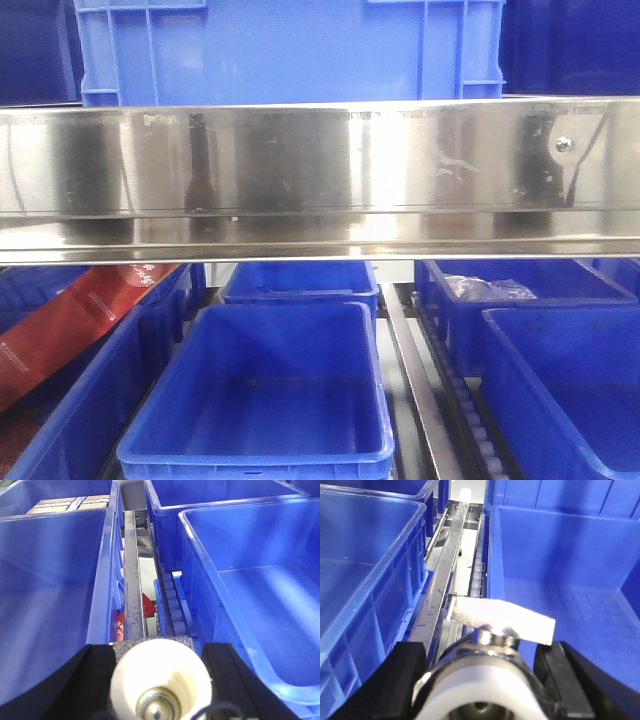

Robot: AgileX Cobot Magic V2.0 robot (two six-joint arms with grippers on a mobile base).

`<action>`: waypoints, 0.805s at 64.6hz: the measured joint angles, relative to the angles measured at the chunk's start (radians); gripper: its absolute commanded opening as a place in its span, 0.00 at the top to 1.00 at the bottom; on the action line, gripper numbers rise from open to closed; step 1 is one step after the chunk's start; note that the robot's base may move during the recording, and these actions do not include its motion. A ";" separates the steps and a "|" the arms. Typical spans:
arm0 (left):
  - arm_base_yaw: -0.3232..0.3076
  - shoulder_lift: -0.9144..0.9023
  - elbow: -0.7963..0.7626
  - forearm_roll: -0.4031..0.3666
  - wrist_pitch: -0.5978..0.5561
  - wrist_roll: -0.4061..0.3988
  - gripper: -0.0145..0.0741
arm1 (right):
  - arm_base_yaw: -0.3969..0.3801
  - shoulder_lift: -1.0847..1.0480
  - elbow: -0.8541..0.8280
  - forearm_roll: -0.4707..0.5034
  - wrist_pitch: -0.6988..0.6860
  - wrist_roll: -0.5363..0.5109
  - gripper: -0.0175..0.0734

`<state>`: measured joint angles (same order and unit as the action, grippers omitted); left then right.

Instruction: Place valve from conveyor to right shelf box

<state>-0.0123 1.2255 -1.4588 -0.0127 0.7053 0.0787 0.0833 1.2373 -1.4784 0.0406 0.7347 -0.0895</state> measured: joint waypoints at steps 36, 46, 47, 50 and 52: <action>0.000 0.000 0.000 0.000 -0.004 0.000 0.96 | 0.000 0.000 0.000 0.000 -0.032 0.000 0.98; 0.000 0.000 0.000 0.000 -0.029 0.000 0.96 | 0.000 0.000 0.000 0.000 -0.041 0.000 0.98; 0.000 0.000 0.000 0.000 -0.032 0.000 0.96 | 0.000 0.000 0.000 0.000 -0.041 0.000 0.98; 0.000 0.000 0.000 0.000 -0.045 0.000 0.96 | 0.000 0.000 0.000 0.000 -0.044 0.000 0.98; 0.000 0.000 0.000 -0.002 -0.053 0.000 0.96 | 0.000 0.000 0.000 0.004 -0.047 0.000 0.98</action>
<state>-0.0123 1.2255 -1.4588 -0.0149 0.6522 0.0787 0.0833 1.2373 -1.4784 0.0448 0.6881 -0.0895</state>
